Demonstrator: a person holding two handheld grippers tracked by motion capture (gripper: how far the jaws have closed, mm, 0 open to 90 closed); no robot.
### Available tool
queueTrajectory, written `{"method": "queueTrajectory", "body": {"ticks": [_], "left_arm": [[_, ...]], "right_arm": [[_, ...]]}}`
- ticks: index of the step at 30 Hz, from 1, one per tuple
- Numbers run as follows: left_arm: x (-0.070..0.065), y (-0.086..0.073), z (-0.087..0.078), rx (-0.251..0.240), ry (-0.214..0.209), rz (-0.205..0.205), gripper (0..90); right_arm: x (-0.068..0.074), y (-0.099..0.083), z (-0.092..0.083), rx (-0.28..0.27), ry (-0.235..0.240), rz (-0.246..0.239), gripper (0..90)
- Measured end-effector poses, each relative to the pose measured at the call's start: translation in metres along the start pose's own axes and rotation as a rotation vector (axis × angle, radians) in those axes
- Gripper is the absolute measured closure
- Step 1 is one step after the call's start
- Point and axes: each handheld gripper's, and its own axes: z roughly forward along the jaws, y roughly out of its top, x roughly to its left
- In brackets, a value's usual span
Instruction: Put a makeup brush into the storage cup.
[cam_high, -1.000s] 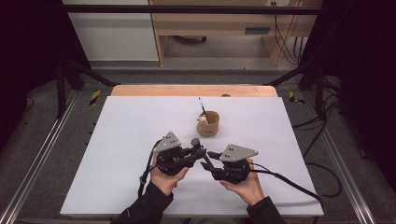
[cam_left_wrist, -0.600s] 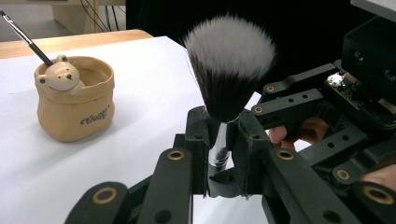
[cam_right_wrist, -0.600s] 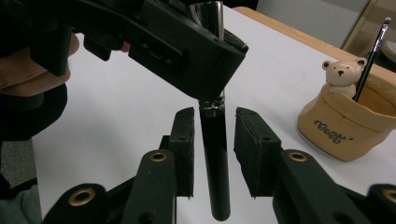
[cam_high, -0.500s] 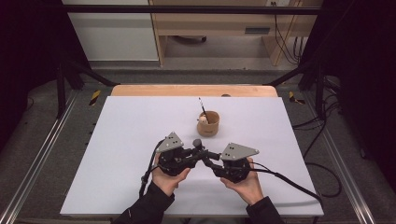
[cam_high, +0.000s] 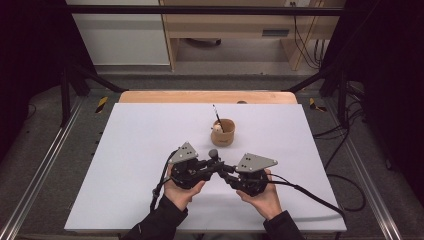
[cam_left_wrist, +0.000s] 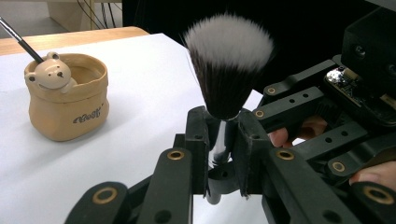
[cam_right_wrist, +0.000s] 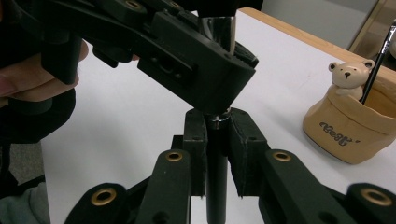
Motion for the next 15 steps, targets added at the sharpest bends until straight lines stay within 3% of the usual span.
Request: {"method": "queueTrajectory", "body": {"ticks": [9,15], "left_arm": [[0.0003,0.0003,-0.0013,-0.012,-0.008,0.017,75.7],[0.0032,0.0026,-0.0083,-0.022,-0.007,0.032,63.3]], "right_arm": [[0.0,0.0004,-0.0014,-0.004,0.009,-0.001,79.2],[-0.0013,-0.0003,-0.0007,0.006,-0.004,0.003,79.2]]}}
